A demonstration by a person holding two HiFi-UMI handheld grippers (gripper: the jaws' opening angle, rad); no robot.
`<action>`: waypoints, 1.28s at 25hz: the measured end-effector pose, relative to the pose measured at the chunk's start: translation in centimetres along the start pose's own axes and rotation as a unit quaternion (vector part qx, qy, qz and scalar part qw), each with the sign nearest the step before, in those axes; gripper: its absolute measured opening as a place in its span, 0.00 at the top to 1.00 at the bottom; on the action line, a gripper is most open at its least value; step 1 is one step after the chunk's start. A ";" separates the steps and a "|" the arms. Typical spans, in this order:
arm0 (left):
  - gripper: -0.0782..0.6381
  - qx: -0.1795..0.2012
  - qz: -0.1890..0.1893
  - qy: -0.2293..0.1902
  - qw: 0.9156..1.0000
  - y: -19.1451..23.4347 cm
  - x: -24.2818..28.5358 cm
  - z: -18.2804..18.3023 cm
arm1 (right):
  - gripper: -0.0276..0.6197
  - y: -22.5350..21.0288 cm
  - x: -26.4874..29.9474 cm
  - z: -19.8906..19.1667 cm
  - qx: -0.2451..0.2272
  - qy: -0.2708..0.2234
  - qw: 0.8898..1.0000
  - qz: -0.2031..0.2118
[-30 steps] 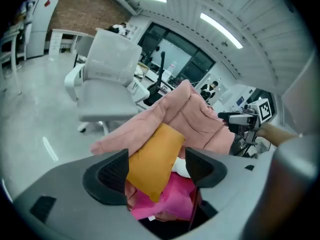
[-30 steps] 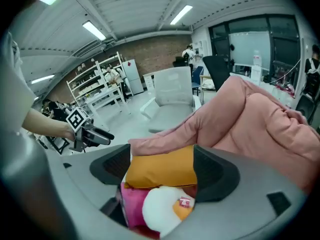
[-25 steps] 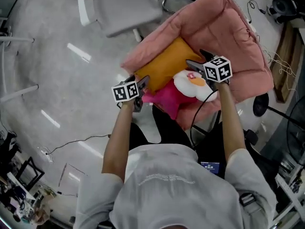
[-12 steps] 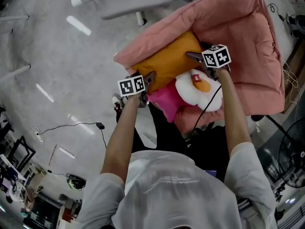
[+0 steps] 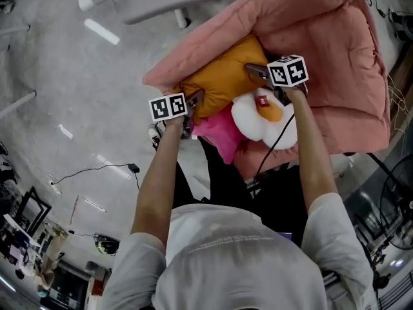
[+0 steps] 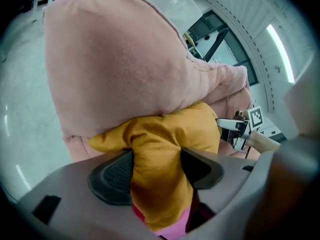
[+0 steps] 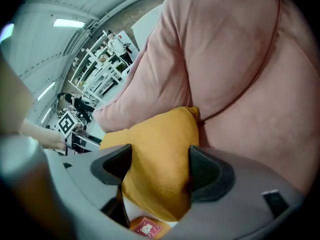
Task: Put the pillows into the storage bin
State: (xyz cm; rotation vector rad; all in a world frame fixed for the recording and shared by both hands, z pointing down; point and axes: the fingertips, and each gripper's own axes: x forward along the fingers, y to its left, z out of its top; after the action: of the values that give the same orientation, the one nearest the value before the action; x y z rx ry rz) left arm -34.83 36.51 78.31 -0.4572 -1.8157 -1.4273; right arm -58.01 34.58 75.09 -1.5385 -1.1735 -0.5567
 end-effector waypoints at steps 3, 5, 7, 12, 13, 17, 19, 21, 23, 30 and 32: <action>0.48 0.002 0.005 -0.016 1.000 -0.2 -0.7 -0.1 | 0.42 0.8 -0.8 0.0 -0.002 0.000 1.000 -0.008; 0.50 0.004 0.004 -0.024 1.000 -0.5 -1.2 0.0 | 0.44 1.2 -1.5 0.0 -0.002 -0.005 1.000 -0.014; 0.52 0.010 0.002 -0.028 1.000 -0.8 -1.7 0.2 | 0.47 1.7 -2.2 0.3 -0.003 -0.015 1.000 -0.022; 0.54 0.032 -0.007 -0.028 0.999 -1.6 -3.6 -0.5 | 0.50 4.3 -5.1 0.1 -0.019 -0.035 0.998 -0.054; 0.54 0.038 -0.012 -0.030 0.999 -1.8 -4.2 -0.6 | 0.51 4.9 -5.7 0.0 -0.019 -0.040 0.997 -0.059; 0.54 0.096 -0.054 -0.030 0.993 -4.3 -5.2 0.7 | 0.51 6.1 -10.0 -0.9 0.004 -0.087 0.991 -0.106; 0.54 0.134 -0.076 -0.027 0.988 -6.1 -5.8 1.8 | 0.51 6.8 -12.8 -1.2 0.021 -0.116 0.984 -0.135; 0.54 0.173 -0.095 -0.029 0.980 -8.2 -7.3 3.1 | 0.51 8.1 -15.7 -1.2 0.035 -0.147 0.975 -0.161; 0.54 0.216 -0.117 -0.032 0.969 -10.5 -9.1 4.9 | 0.52 9.9 -18.6 -0.7 0.046 -0.184 0.964 -0.187; 0.54 0.350 -0.172 -0.051 0.919 -15.9 -18.3 8.8 | 0.51 19.2 -26.1 0.1 0.063 -0.297 0.919 -0.253; 0.54 0.382 -0.175 -0.062 0.905 -16.7 -21.7 8.6 | 0.51 22.6 -27.4 -0.3 0.066 -0.322 0.906 -0.267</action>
State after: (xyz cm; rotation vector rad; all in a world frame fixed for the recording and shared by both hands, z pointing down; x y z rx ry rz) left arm -35.34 43.19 50.44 0.2001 -2.4580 -0.7824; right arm -49.04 25.02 42.11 -1.3061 -2.1353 -0.3019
